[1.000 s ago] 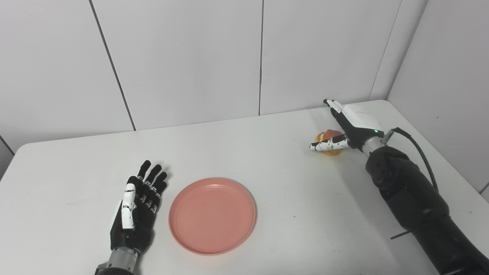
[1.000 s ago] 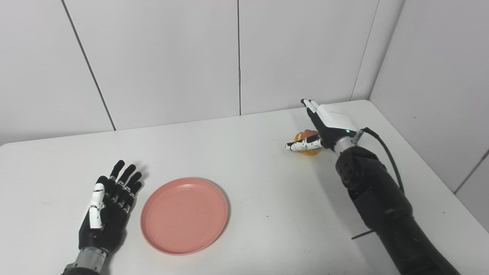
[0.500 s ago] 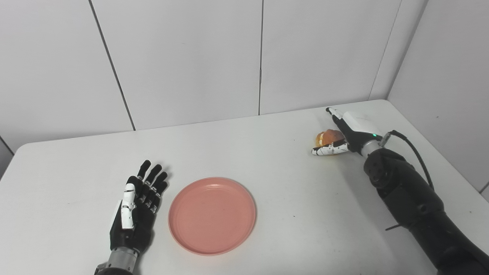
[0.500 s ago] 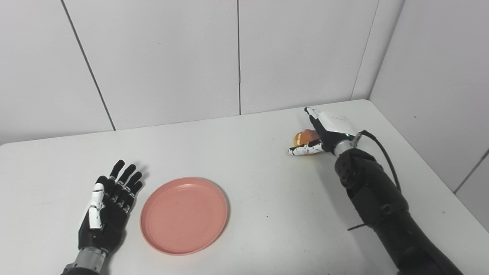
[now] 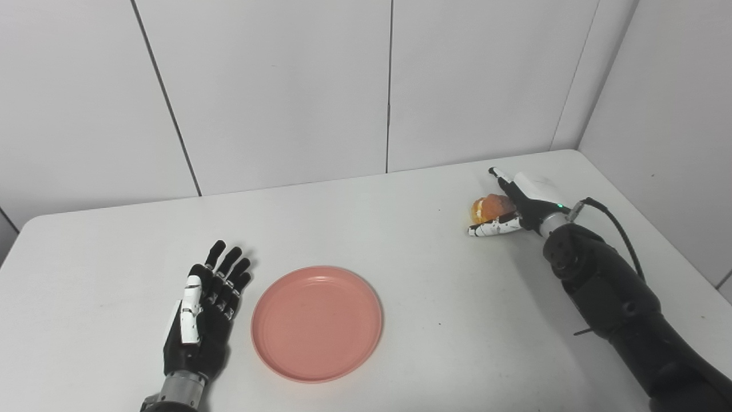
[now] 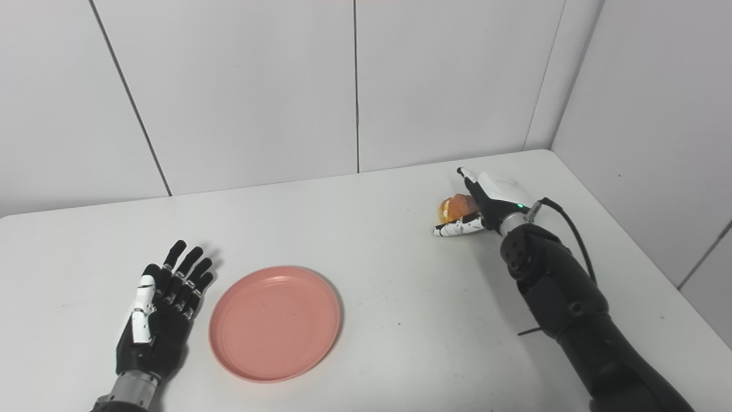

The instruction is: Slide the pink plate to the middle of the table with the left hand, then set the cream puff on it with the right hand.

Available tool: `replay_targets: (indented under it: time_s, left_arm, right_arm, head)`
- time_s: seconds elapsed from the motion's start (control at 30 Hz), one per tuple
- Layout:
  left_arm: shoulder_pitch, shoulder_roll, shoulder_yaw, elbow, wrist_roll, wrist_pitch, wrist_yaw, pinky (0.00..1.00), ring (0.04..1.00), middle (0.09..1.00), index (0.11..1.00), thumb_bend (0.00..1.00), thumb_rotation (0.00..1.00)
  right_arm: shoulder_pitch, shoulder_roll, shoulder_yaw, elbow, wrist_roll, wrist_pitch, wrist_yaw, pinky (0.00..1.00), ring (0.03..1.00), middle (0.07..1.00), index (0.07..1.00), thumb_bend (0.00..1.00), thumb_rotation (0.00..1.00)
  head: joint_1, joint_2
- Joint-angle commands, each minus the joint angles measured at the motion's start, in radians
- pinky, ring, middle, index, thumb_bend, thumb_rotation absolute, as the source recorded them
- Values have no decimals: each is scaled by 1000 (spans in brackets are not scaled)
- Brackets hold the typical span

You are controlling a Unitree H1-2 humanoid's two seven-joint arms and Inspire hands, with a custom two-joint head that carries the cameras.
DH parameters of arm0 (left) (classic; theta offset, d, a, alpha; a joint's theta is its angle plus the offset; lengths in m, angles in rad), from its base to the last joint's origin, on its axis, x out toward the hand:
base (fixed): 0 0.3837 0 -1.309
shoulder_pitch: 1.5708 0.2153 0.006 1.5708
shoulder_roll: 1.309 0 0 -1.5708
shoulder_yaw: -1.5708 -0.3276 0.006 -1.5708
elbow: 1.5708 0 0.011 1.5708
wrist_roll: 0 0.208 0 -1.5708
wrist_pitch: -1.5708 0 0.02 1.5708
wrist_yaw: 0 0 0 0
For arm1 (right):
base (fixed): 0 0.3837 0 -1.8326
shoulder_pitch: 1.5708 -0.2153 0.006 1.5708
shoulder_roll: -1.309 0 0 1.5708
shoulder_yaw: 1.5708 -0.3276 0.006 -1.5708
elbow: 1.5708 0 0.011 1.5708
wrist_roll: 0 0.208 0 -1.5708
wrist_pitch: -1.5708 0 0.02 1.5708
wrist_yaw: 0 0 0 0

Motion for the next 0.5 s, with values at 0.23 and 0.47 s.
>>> replay_targets:
  time_s: [0.23,0.47]
  left_arm:
    - [80,12,1,41,9,85,20,958,921,927,931,343,1000]
    - [79,13,1,43,9,86,19,958,921,927,930,359,1000]
  right_arm:
    - [-70,-4,14,53,23,7,-38,686,843,907,941,834,442]
    - [-89,10,21,102,44,-3,-76,542,643,710,814,730,327]
  head:
    - [5,8]
    - [8,13]
